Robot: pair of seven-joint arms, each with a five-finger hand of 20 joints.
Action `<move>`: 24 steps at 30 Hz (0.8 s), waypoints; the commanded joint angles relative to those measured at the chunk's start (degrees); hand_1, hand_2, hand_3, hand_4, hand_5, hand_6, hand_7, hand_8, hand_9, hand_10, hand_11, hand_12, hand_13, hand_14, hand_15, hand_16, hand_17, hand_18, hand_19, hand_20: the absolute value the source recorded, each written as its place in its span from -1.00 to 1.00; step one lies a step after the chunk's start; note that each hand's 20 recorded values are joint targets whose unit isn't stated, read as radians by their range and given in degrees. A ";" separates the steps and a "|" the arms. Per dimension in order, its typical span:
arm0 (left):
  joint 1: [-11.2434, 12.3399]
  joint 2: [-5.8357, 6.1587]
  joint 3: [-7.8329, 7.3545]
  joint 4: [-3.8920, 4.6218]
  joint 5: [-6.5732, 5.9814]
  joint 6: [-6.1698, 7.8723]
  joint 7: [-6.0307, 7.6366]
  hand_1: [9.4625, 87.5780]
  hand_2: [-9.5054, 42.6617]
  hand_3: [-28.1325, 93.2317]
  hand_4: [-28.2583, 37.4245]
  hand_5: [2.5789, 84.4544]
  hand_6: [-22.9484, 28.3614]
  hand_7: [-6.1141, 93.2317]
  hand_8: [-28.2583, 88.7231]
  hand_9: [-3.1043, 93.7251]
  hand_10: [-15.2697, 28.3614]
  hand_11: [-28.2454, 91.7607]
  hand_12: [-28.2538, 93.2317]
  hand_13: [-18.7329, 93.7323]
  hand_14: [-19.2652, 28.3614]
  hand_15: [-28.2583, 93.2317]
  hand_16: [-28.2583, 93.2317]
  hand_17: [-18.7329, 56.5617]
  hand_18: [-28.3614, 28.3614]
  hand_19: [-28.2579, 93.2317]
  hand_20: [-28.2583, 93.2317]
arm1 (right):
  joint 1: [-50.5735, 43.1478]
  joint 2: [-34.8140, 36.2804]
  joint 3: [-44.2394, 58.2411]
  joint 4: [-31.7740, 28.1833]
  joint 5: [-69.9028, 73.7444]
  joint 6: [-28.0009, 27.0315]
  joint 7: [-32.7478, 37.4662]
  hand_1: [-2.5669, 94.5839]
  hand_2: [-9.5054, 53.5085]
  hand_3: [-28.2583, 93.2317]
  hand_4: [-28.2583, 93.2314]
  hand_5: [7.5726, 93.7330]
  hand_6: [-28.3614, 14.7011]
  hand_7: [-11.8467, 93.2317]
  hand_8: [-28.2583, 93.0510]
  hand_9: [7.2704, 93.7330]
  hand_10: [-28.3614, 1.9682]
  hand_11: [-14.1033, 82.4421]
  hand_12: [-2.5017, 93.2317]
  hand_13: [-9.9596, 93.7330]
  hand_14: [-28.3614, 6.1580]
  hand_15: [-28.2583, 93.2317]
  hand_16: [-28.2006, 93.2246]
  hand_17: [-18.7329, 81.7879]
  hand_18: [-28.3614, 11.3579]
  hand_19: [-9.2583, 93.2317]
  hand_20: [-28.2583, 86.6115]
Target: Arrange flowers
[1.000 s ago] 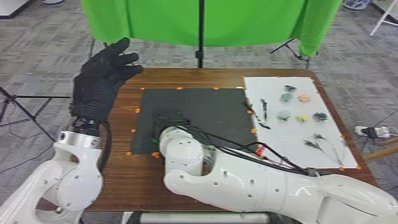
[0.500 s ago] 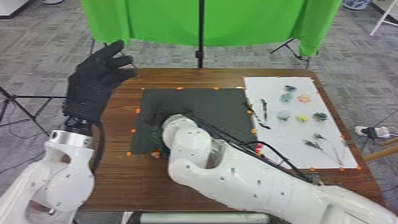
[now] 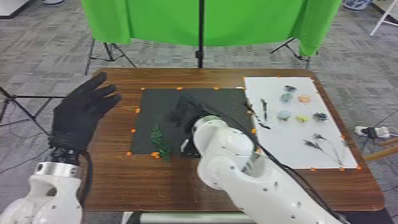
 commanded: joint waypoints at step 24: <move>6.28 -1.96 -0.71 -0.49 -2.28 1.90 1.97 -0.62 -0.43 0.77 -0.85 -0.08 0.24 -0.62 -0.68 -0.17 0.62 -0.12 -0.33 -0.19 0.98 0.35 -0.66 -0.72 1.00 0.42 -0.48 | -42.14 33.72 37.27 -12.97 -12.73 14.80 17.70 -0.27 -0.80 0.74 -0.96 0.21 0.09 -0.50 -0.73 0.34 -0.52 -0.08 -0.63 0.38 -0.31 0.71 -0.39 -0.11 -0.93 0.94 0.07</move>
